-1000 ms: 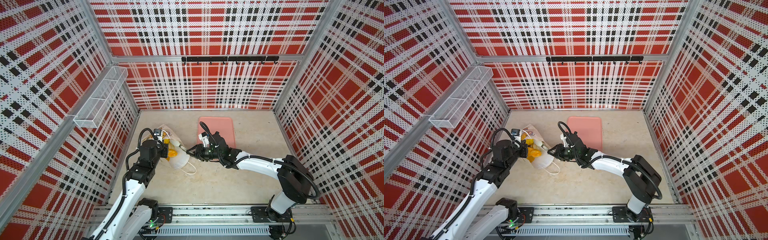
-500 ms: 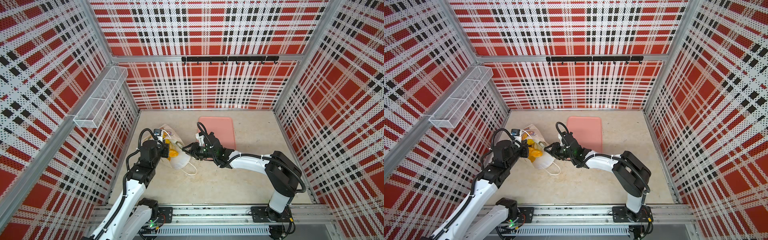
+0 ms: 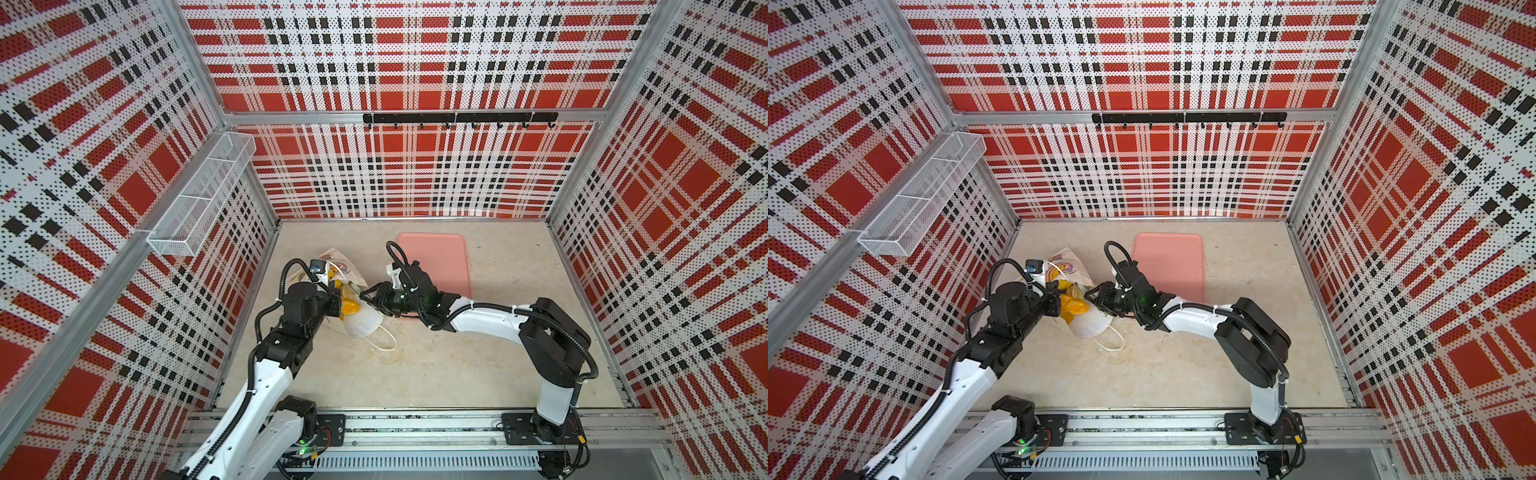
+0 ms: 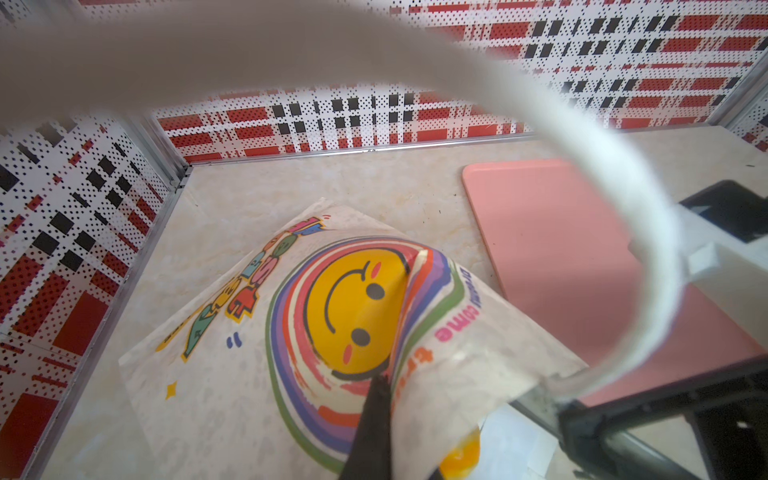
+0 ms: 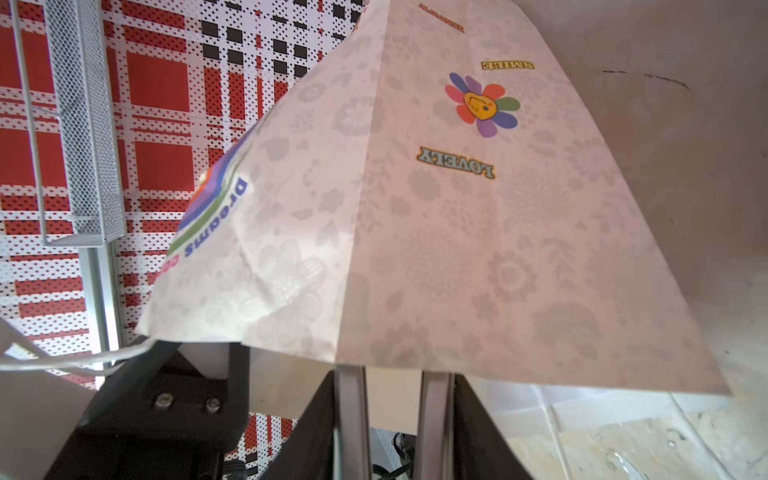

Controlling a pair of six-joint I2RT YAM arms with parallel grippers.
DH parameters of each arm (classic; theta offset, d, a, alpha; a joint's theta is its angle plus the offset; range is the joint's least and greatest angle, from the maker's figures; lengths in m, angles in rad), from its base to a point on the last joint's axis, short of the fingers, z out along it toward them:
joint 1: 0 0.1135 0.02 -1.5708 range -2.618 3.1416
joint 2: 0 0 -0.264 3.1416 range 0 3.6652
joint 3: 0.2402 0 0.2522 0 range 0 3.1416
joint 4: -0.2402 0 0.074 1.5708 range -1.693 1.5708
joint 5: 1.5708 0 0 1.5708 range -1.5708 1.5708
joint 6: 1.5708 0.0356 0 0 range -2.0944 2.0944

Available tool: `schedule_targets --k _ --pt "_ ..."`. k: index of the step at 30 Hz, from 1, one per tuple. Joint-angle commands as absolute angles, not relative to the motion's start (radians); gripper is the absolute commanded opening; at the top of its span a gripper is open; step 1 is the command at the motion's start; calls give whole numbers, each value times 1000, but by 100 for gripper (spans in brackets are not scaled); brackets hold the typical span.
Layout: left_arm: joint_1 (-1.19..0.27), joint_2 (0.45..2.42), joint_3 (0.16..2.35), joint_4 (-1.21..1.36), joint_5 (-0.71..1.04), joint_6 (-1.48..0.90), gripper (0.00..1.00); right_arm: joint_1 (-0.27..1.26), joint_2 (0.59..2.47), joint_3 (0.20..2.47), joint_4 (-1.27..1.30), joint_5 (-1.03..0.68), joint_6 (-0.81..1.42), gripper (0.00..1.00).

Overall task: Take the fake bread out of the paper bag
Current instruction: 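Insert the tongs into the bag and pinch a yellow bread with the right gripper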

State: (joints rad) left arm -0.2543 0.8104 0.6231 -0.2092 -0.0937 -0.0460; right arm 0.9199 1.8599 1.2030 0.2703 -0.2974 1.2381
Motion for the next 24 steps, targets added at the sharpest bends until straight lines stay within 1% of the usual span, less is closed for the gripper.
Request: schedule_targets --k 1,6,8,10,11,19,24 --pt "-265 804 620 -159 -69 -70 0 929 1877 1256 304 -295 1214 32" --pt "-265 802 620 -161 -79 -73 0 936 1857 1267 274 -295 1185 17" --pt "-265 803 620 -160 -88 -79 0 943 1832 1270 236 -287 1158 11" --pt "-265 802 620 -160 -108 -98 0 952 1800 1267 191 -281 1129 2" --pt "-264 802 620 -161 -110 -99 0 958 1785 1261 173 -277 1117 0" --pt "-265 802 620 -155 -113 -106 0 1020 1603 1178 0 -183 1035 0" --pt "-259 814 626 -152 -107 -112 0 1080 1536 1111 -40 -135 1029 0"
